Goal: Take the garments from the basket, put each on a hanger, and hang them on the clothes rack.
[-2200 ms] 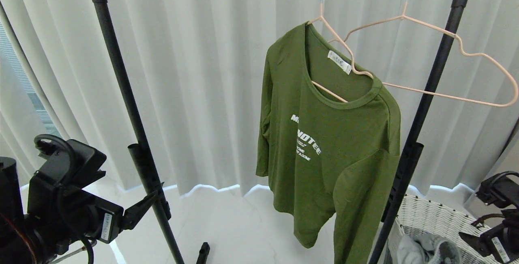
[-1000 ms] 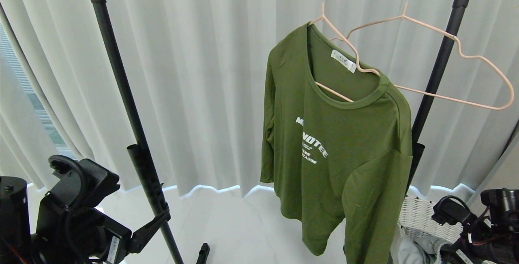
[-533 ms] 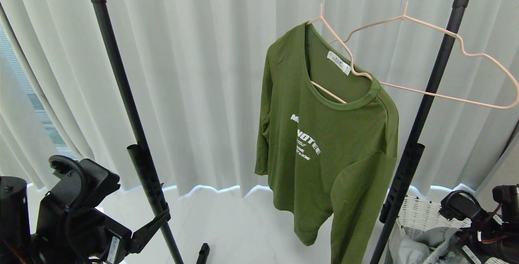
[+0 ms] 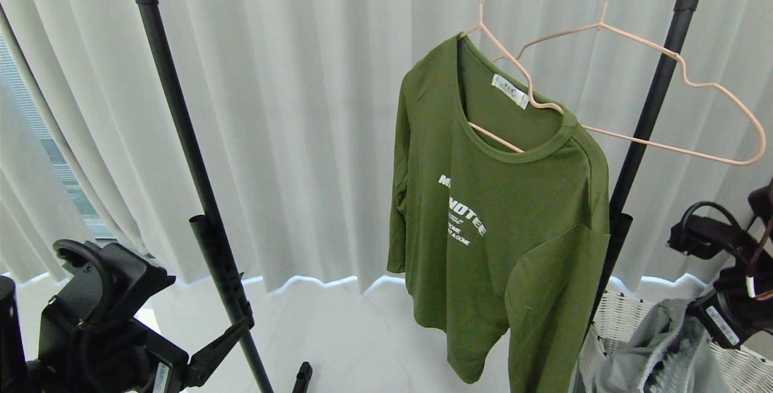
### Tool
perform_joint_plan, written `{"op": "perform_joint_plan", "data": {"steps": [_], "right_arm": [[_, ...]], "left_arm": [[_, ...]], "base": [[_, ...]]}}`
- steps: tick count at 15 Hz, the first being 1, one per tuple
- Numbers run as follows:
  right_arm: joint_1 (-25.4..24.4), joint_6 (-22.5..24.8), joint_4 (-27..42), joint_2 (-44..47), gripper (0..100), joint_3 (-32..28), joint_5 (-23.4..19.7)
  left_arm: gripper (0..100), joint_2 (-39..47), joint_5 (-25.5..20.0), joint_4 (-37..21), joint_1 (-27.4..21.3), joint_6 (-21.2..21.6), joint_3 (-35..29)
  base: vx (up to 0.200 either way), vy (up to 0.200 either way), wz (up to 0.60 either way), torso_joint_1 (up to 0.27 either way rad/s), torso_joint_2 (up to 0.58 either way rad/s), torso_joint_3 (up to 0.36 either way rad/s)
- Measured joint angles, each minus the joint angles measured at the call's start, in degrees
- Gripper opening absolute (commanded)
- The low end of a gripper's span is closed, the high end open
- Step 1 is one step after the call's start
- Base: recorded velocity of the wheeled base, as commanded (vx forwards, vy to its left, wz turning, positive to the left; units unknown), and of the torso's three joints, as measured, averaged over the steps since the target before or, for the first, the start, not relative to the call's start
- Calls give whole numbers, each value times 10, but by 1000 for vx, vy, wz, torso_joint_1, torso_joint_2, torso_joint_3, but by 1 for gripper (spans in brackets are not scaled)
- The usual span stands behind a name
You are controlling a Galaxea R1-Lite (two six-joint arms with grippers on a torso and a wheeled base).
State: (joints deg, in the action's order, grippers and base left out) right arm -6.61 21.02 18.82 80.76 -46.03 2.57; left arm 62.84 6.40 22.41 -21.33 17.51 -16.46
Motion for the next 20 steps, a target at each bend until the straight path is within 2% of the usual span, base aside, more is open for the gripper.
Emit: {"op": "perform_joint_plan", "data": {"steps": [2,3,9,11,14,15,17,20], "right_arm": [[-55,-28,61,-47,0,-63,2],[-76,-31,66,-65,0,-79,2],[-153,-35,70,-120,0,-100,3],[-182,-48,67,-125,0,-110,3],[-243,-94,64,-122,0,-137,1],[-267,-109,54,-116,0,-148,0],[-302,-125,9,-103,0,-165,-1],[-349,-149,-51,-81,0,-184,-3]], "left_arm": [[100,-11,5,0,1,1,7],[100,-15,6,0,1,1,10],[100,-20,4,0,0,0,9],[100,-18,-1,0,-8,-1,5],[100,-9,-13,-1,-39,-7,-12],[100,-3,-35,1,-58,-18,-24],[100,8,-69,1,-107,-53,-45],[100,49,-83,1,-202,-130,-103]], "base": [[-200,0,0,7,2,7],[-200,0,0,22,2,2],[-200,0,0,-1,2,-1],[0,0,0,0,0,0],[0,0,0,0,0,0],[0,0,0,0,0,0],[0,0,0,0,0,0],[0,0,0,0,0,0]]}}
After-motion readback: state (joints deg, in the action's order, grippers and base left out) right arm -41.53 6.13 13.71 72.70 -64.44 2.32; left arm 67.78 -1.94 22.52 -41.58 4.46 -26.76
